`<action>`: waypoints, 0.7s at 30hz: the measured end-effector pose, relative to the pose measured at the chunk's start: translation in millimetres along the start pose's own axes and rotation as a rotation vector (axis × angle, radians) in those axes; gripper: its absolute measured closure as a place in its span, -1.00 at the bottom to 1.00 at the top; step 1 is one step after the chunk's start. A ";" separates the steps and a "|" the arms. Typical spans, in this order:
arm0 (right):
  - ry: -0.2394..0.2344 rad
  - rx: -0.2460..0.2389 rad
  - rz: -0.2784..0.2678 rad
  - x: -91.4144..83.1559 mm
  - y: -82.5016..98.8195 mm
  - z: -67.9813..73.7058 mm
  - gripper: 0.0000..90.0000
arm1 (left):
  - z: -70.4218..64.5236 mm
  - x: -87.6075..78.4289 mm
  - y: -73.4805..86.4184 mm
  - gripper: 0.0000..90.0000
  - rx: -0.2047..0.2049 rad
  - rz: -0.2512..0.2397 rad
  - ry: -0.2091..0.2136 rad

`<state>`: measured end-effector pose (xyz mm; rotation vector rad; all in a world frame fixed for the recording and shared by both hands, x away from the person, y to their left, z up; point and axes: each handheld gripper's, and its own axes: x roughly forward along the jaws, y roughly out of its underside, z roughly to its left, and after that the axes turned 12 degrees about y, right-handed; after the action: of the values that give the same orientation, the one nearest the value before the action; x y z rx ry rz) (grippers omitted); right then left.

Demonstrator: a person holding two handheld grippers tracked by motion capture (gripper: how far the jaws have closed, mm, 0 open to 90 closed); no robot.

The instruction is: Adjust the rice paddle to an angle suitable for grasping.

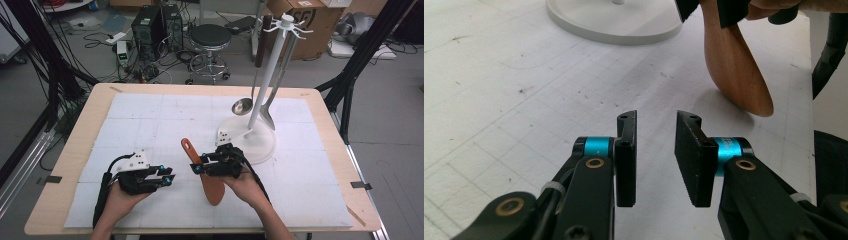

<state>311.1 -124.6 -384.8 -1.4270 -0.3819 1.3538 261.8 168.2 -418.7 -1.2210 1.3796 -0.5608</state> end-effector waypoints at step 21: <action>0.021 0.027 -0.084 -23.6 1.7 -5.7 0.45 | 0.9 0.6 0.5 0.46 -0.007 0.001 0.012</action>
<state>308.2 -146.9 -375.5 -1.3871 -0.4044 1.2713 262.7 168.1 -419.6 -1.2240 1.3928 -0.5636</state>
